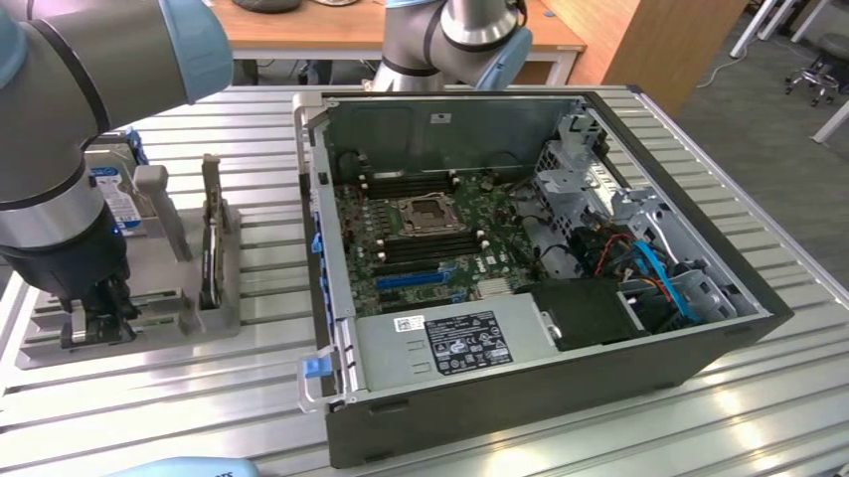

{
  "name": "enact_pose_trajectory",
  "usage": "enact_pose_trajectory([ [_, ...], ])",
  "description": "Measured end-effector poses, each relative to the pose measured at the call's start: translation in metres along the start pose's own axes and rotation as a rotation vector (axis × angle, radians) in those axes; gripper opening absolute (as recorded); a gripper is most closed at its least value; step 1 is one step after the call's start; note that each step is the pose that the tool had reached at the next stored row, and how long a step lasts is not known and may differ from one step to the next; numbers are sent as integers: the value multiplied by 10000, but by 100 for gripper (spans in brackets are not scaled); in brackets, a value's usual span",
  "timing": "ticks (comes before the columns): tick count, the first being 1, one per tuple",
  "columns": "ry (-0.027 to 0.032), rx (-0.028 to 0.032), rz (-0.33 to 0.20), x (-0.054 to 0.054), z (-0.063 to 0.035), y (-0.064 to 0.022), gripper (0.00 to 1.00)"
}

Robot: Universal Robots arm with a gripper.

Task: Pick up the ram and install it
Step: 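Pick up the ram and move it above insertion slot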

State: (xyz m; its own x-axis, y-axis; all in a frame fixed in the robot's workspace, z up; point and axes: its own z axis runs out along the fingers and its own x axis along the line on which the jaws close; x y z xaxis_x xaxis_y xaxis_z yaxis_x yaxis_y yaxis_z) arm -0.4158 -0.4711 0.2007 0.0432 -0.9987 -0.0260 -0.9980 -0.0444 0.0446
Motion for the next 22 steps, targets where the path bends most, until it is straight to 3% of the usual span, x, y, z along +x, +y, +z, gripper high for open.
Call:
enact_pose_trajectory([
  [22, 2, -2, -1, -23, 26, -2, 31],
])
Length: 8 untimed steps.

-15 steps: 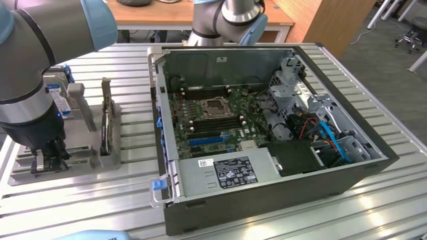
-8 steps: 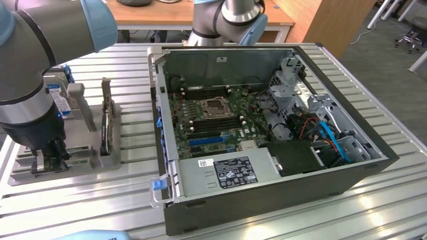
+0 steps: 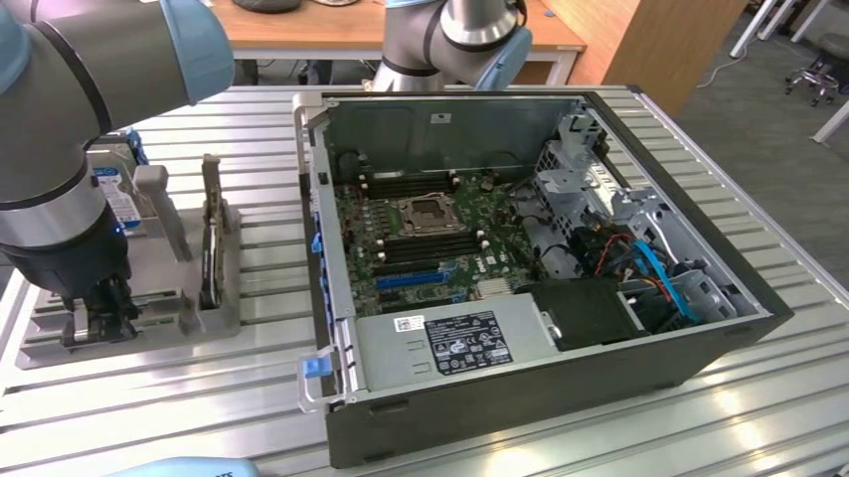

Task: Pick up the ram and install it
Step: 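Pick up the ram and move it above insertion slot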

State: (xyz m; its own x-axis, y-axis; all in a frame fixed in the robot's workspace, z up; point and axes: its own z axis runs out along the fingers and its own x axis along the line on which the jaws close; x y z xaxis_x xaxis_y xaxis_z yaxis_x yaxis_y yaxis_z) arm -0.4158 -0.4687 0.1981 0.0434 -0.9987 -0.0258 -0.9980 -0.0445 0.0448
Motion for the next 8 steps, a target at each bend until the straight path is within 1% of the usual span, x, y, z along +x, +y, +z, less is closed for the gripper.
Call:
enact_pose_trajectory([
  [2, 0, 0, 0, 0, 0, 0, 31],
  [3, 0, 0, 0, 0, 0, 0, 25],
  [8, -2, 3, 0, 0, -1, 0, 25],
])
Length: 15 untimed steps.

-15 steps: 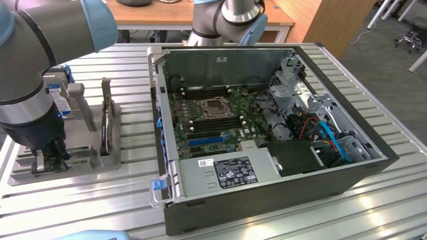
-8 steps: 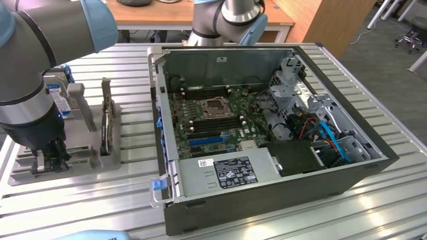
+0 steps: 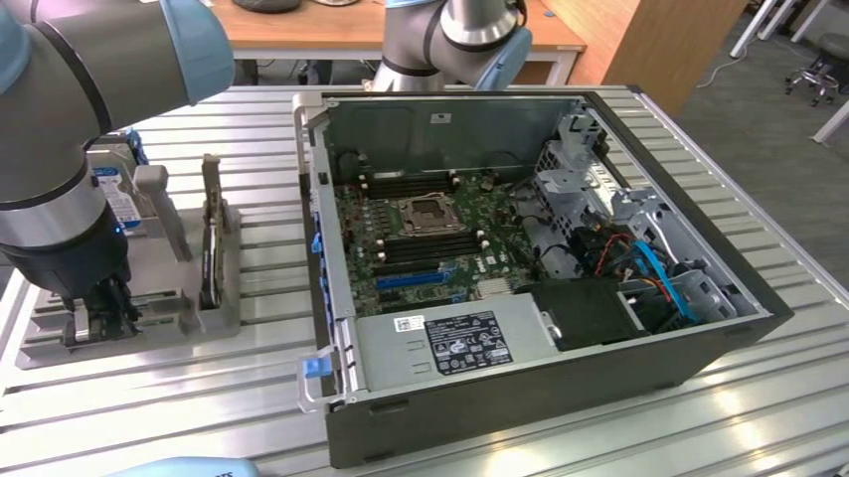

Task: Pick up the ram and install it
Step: 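Pick up the ram and move it above insertion slot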

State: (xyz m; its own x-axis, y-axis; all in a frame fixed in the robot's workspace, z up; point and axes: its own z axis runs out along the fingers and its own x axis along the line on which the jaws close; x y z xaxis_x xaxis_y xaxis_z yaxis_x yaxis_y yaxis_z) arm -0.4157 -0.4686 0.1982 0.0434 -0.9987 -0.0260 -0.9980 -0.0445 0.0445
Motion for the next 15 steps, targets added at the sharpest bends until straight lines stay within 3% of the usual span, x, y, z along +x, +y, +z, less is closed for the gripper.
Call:
enact_pose_trajectory([
  [15, 2, -3, 0, 0, -17, 1, 25],
])
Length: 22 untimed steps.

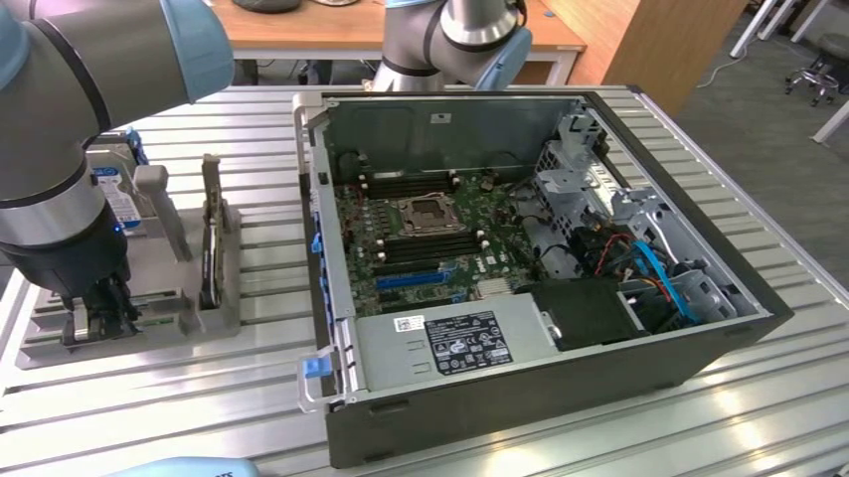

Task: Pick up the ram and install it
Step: 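Pick up the ram and move it above insertion slot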

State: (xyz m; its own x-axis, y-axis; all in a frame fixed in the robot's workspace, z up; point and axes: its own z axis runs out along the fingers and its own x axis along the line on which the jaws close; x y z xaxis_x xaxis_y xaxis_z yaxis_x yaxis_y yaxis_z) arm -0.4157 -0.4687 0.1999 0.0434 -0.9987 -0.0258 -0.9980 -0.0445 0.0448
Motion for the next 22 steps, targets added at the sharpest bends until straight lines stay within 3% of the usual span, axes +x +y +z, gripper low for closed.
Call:
enact_pose_trajectory([
  [5, 0, 0, 0, 0, 0, 0, 24],
  [8, 0, 0, 0, 0, 0, 0, 12],
  [22, -2, 1, 35, 0, 0, 0, 12],
])
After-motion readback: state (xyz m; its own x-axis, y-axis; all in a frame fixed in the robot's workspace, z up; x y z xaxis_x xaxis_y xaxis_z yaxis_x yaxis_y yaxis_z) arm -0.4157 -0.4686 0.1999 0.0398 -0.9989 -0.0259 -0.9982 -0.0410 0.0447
